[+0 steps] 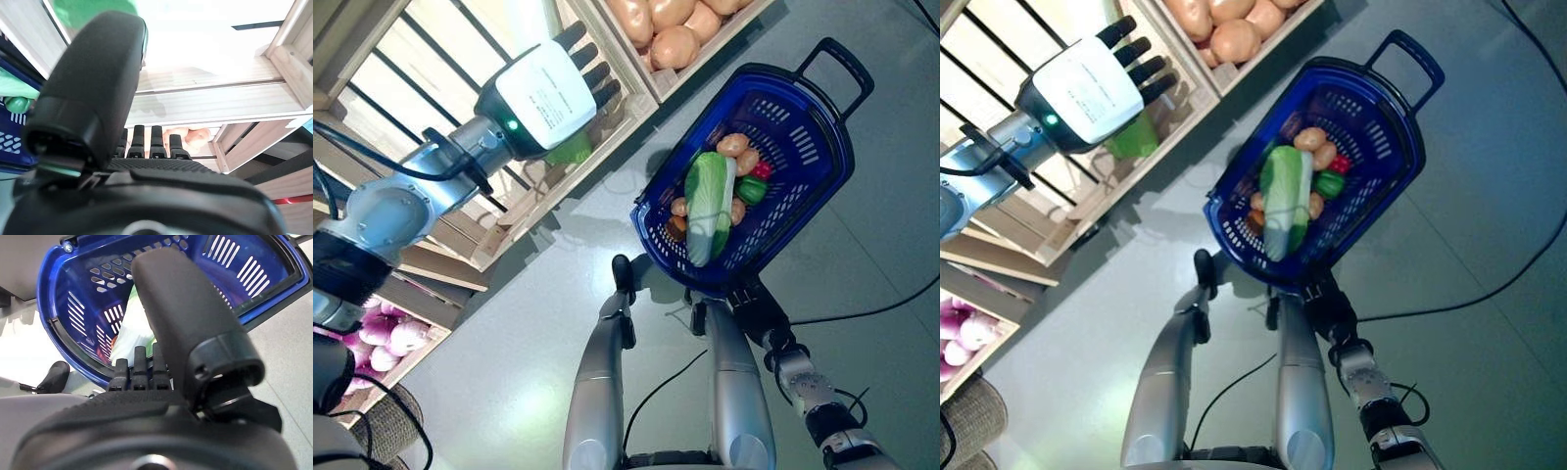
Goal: Put vegetables into the basket
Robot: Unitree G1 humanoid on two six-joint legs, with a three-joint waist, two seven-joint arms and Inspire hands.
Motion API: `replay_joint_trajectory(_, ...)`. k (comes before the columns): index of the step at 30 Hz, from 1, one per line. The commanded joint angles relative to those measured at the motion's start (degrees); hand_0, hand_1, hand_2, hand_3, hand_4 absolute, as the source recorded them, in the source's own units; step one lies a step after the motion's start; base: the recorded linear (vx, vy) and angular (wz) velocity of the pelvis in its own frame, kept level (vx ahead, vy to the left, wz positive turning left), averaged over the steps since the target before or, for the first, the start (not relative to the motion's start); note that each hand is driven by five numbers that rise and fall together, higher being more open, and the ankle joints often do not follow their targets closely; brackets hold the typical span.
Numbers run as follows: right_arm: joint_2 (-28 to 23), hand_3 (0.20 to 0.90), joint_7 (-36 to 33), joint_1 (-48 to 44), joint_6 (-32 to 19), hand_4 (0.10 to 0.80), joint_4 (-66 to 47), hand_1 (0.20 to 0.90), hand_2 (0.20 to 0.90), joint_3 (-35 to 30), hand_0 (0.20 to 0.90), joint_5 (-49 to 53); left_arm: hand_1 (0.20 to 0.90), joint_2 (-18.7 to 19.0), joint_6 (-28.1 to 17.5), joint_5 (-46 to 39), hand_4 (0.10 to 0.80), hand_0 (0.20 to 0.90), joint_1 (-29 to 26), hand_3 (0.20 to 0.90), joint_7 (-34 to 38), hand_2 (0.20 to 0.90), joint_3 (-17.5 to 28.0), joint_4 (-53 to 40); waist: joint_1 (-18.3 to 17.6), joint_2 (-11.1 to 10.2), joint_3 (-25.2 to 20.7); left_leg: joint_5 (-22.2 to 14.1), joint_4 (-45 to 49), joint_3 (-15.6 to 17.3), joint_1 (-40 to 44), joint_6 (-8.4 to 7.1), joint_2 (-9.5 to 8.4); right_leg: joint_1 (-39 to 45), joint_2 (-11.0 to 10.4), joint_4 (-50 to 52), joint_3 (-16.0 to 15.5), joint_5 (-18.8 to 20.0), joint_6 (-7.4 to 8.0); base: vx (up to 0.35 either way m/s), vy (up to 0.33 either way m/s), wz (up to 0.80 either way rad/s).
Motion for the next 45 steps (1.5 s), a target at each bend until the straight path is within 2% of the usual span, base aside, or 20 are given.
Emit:
replay_joint_trajectory(1,-1.7,0.900,-0.8,6.0,-1.0,0.800,-4.0,0.900,0.900,-0.7,0.900,-2.6,0.900,5.2,1.7,0.6,0.800,0.900,-3.5,0.900,-1.4,0.900,5.6,-4.0,-0.4,2.0,-0.1,-2.8,4.4,0.5,-3.1,-1.05,-1.21,3.9,-0.8,-8.6,-1.9,5.4,2.82,0.000,0.000,0.00)
replay_joint_trajectory(7,-2.2,0.900,-0.5,5.9,-0.9,0.800,-4.7,0.900,0.900,-0.8,0.900,-2.9,0.900,5.0,1.2,-2.2,0.800,0.900,-7.0,0.900,-3.5,0.900,1.0,0.3,-0.7,1.9,-0.1,-2.8,4.9,0.6,-4.0,-0.99,-1.02,2.9,-1.1,-8.1,-1.8,5.7,3.15,0.002,0.005,0.00)
replay_joint_trajectory(10,-2.8,0.900,-1.5,6.2,-1.6,0.800,-5.9,0.900,0.900,-0.5,0.900,-3.6,0.900,5.1,1.5,-3.6,0.800,0.900,-6.9,0.900,-3.4,0.900,-0.7,3.0,-1.0,2.0,-0.1,-2.8,5.2,0.6,-4.5,-0.99,-0.81,2.2,-1.1,-7.9,-1.5,5.9,3.24,0.013,0.040,0.00)
replay_joint_trajectory(16,-2.8,0.900,-2.5,7.0,-1.5,0.800,-8.9,0.900,0.900,0.1,0.900,-4.0,0.900,4.5,3.1,-6.8,0.800,0.900,-4.2,0.900,-2.1,0.900,-0.9,6.6,-1.4,1.8,-0.1,-2.9,5.5,0.9,-5.0,-0.83,-0.60,1.6,-0.9,-7.7,-0.9,6.0,3.27,0.016,0.028,0.00)
replay_joint_trajectory(23,-4.9,0.900,-4.6,7.4,-2.4,0.800,-11.9,0.900,0.900,0.8,0.900,-2.8,0.900,3.0,6.7,-6.5,0.800,0.900,-1.2,0.900,6.9,0.900,-1.7,13.0,-2.1,1.3,-0.1,-3.3,6.8,1.4,-6.6,-0.79,0.17,-0.2,-0.9,-6.5,-0.2,5.8,3.14,0.018,0.060,-0.03)
replay_joint_trajectory(24,-5.0,0.900,-4.7,7.5,-2.4,0.800,-12.0,0.900,0.900,0.8,0.900,-2.8,0.900,3.0,6.7,-6.5,0.800,0.900,-1.0,0.900,7.6,0.900,-1.5,13.2,-2.2,1.4,-0.1,-3.3,6.9,1.4,-6.6,-0.78,0.20,-0.3,-0.9,-6.3,-0.2,5.7,3.14,0.016,0.056,0.00)
replay_joint_trajectory(28,-5.7,0.900,-5.8,8.2,-2.2,0.800,-13.8,0.900,0.900,0.3,0.900,-2.8,0.900,1.7,6.5,-5.7,0.800,0.900,0.9,0.900,18.6,0.900,-0.2,16.5,-2.5,1.1,-0.1,-3.7,8.1,1.3,-8.0,-0.67,0.57,-2.1,-0.7,-4.1,0.4,5.1,3.03,0.040,0.078,-0.05)
replay_joint_trajectory(29,-5.8,0.900,-6.0,9.1,-1.8,0.800,-14.1,0.900,0.900,0.3,0.900,-3.1,0.900,1.1,6.6,-6.0,0.800,0.900,1.9,0.900,20.9,0.900,0.1,17.5,-2.7,1.0,-0.1,-5.1,8.8,0.8,-7.2,-1.10,0.64,-1.5,-0.6,-3.0,0.9,3.7,3.51,0.027,0.093,-0.08)
replay_joint_trajectory(31,-6.2,0.900,-6.7,8.7,-1.6,0.800,-15.1,0.900,0.900,0.2,0.900,-3.2,0.900,0.4,6.8,-6.2,0.800,0.900,2.3,0.900,22.8,0.900,1.2,18.4,-2.9,0.8,-0.1,-3.8,9.0,1.3,-9.1,-0.57,0.82,-3.5,-0.6,-2.6,0.8,4.8,2.91,0.014,0.068,-0.11)
replay_joint_trajectory(32,-6.3,0.900,-6.8,9.2,-1.6,0.800,-15.2,0.900,0.900,0.4,0.900,-3.3,0.900,0.0,6.7,-6.2,0.800,0.900,2.8,0.900,23.5,0.900,1.0,18.5,-2.9,0.8,-0.1,-5.3,9.4,0.8,-8.0,-1.02,0.78,-2.4,-0.5,-2.0,1.2,3.5,3.39,0.092,0.070,-0.12)
replay_joint_trajectory(34,-6.4,0.900,-7.2,9.5,-1.4,0.800,-16.0,0.900,0.900,0.6,0.900,-3.6,0.900,-1.2,6.6,-5.3,0.800,0.900,3.4,0.900,25.9,0.900,1.4,19.8,-3.2,0.5,-0.1,-5.5,9.6,1.0,-8.2,-0.92,0.91,-3.0,-0.3,-1.5,1.5,3.3,3.42,0.058,0.060,-0.07)
replay_joint_trajectory(41,-6.9,0.900,-9.5,9.3,-1.3,0.800,-18.8,0.900,0.900,1.2,0.900,-3.0,0.900,-3.0,7.7,-3.8,0.800,0.900,3.9,0.900,25.9,0.900,1.3,20.1,-3.9,0.2,-0.1,-6.1,10.7,1.1,-9.3,-0.65,0.71,-4.5,0.0,-0.6,2.4,3.4,3.44,0.020,0.023,-0.02)
replay_joint_trajectory(45,-7.5,0.900,-12.7,9.3,-1.6,0.800,-22.1,0.900,0.900,1.5,0.900,-2.6,0.900,-3.2,10.2,-4.2,0.800,0.900,5.9,0.900,25.1,0.900,2.3,19.4,-4.2,0.3,-0.1,-6.7,11.5,1.4,-9.8,-0.51,0.52,-5.2,0.2,-0.2,3.2,3.4,3.42,0.030,0.054,-0.06)
